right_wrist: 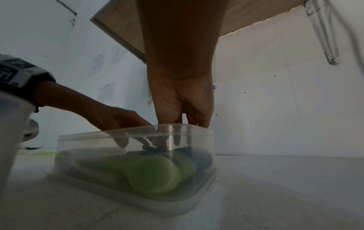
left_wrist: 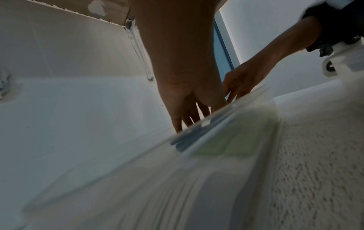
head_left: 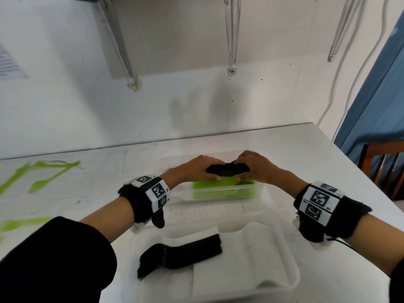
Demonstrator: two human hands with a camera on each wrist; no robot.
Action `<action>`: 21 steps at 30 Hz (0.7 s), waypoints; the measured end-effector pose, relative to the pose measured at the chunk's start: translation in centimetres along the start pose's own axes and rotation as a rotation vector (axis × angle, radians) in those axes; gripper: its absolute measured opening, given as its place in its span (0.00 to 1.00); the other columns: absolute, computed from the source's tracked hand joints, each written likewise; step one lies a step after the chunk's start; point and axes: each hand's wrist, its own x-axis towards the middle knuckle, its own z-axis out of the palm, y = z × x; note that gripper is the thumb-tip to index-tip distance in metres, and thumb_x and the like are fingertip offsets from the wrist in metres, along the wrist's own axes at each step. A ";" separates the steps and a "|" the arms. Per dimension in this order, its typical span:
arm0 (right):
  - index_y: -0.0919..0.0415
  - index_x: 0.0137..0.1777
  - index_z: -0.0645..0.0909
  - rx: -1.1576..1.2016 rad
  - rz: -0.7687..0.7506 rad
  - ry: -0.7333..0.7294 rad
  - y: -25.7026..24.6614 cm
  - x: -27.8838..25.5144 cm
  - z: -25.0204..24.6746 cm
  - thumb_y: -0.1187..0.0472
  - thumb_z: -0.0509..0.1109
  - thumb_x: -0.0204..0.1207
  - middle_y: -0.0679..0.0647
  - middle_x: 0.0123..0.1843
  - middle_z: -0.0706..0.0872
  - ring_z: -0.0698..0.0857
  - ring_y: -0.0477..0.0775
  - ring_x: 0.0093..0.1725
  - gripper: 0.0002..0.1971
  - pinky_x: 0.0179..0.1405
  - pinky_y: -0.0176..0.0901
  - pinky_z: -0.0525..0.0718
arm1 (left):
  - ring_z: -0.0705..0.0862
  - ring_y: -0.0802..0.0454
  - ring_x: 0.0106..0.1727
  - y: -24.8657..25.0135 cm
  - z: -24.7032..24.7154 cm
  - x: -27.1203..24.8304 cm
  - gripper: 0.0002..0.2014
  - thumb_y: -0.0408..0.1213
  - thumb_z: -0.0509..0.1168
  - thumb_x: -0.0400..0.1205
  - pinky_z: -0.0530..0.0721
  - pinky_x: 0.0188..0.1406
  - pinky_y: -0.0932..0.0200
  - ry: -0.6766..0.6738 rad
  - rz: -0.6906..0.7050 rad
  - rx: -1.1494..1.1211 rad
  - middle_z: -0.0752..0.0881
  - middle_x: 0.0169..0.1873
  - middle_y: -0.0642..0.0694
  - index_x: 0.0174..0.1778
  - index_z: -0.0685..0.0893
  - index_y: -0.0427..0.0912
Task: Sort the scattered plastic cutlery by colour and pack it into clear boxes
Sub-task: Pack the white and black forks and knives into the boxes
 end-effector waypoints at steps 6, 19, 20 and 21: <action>0.61 0.71 0.74 -0.002 0.006 0.068 -0.1 0.2 0.4 0.62 0.59 0.83 0.59 0.68 0.77 0.72 0.59 0.69 0.17 0.63 0.40 0.66 | 0.75 0.43 0.67 -0.3 -0.2 0.2 0.22 0.36 0.60 0.85 0.69 0.64 0.59 0.012 -0.093 0.088 0.78 0.67 0.37 0.74 0.69 0.34; 0.61 0.73 0.71 -0.214 -0.026 0.086 0.3 -0.1 2.1 0.60 0.51 0.86 0.56 0.73 0.73 0.70 0.56 0.71 0.18 0.65 0.44 0.73 | 0.77 0.41 0.64 0.2 0.6 1.9 0.17 0.28 0.53 0.86 0.69 0.62 0.60 -0.020 -0.132 0.055 0.78 0.62 0.34 0.71 0.75 0.34; 0.60 0.72 0.72 -0.212 -0.021 0.082 0.3 -0.1 2.1 0.60 0.51 0.86 0.55 0.72 0.74 0.71 0.56 0.70 0.18 0.63 0.44 0.74 | 0.76 0.42 0.64 0.1 0.7 1.9 0.17 0.28 0.53 0.86 0.69 0.62 0.61 -0.025 -0.139 0.063 0.78 0.61 0.34 0.71 0.75 0.35; 0.60 0.72 0.72 -0.209 -0.019 0.080 0.3 -0.1 2.0 0.61 0.51 0.86 0.55 0.71 0.74 0.72 0.56 0.69 0.18 0.61 0.44 0.74 | 0.76 0.42 0.63 0.1 0.8 1.9 0.17 0.28 0.53 0.86 0.69 0.61 0.61 -0.025 -0.143 0.068 0.78 0.61 0.35 0.70 0.76 0.35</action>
